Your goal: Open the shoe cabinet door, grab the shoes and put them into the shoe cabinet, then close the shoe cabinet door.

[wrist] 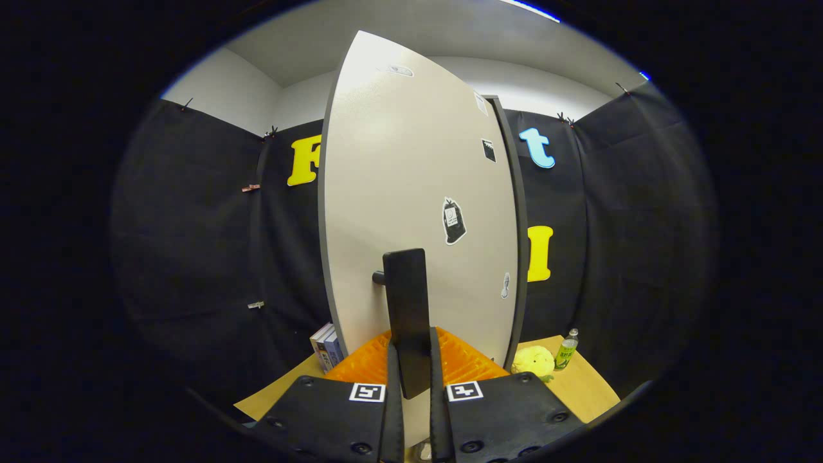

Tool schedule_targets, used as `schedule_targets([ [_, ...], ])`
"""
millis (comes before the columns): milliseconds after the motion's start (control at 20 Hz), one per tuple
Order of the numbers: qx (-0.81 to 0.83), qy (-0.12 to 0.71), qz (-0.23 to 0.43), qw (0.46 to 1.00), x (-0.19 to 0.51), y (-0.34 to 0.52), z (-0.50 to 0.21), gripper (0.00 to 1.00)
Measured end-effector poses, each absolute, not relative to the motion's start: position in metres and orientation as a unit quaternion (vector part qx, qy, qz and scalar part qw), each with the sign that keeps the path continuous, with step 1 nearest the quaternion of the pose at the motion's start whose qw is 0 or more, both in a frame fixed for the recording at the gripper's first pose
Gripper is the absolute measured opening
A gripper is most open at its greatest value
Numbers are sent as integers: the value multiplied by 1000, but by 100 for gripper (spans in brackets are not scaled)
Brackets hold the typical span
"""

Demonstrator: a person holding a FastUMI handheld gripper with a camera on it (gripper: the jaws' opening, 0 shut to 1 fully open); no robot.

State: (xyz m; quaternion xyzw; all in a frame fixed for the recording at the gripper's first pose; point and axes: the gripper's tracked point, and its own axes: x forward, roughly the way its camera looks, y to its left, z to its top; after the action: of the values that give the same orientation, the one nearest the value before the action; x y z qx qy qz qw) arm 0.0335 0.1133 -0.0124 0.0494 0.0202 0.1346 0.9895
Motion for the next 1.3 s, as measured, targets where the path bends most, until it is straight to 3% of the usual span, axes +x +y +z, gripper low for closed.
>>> schedule_targets([
  [800,66,5,50,997,22,-20,-5,17],
  [1300,66,3,57,996,21,-66,-6,13],
])
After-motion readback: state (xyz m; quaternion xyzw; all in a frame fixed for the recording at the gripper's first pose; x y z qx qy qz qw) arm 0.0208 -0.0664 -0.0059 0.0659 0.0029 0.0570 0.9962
